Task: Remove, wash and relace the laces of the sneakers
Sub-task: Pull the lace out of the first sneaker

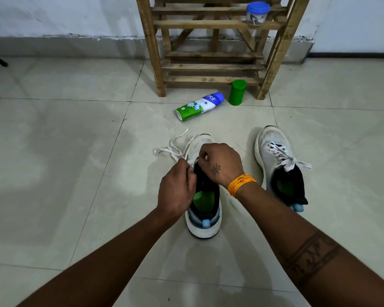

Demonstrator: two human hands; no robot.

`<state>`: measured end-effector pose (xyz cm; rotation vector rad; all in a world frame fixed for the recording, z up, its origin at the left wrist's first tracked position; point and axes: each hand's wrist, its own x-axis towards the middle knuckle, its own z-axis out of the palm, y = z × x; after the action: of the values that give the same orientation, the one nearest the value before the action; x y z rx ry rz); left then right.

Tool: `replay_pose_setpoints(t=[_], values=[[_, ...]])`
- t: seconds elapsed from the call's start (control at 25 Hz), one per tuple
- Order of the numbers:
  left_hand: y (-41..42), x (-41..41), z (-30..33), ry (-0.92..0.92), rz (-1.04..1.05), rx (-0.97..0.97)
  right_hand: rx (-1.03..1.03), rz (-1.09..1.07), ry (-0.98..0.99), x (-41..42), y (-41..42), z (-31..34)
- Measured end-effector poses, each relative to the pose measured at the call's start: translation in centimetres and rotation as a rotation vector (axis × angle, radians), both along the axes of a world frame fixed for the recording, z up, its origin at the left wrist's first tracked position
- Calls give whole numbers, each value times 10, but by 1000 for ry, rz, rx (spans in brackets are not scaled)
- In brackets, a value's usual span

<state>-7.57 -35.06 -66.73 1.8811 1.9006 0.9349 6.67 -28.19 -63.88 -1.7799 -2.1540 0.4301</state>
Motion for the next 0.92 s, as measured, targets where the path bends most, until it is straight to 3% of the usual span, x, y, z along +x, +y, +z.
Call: replay_pose_setpoints(t=[0.08, 0.16, 0.4, 0.6, 0.72, 0.8, 0.92], values=[[-1, 1, 1, -3, 9, -3, 33, -240, 50, 16, 8, -2], [0, 1, 0, 4, -2, 16, 27, -320, -2, 34, 12, -5], [1, 4, -3, 5, -40, 28, 3, 73, -5, 17, 1, 1], [0, 3, -3, -3, -32, 38, -44, 172, -101, 8, 7, 2], [-1, 3, -4, -12, -27, 25, -128, 180, -42, 4, 7, 4], [-2, 4, -5, -15, -19, 28, -80, 118, -9, 5, 5, 0], [-2, 4, -4, -41, 25, 5, 76, -218, -56, 27, 11, -7]])
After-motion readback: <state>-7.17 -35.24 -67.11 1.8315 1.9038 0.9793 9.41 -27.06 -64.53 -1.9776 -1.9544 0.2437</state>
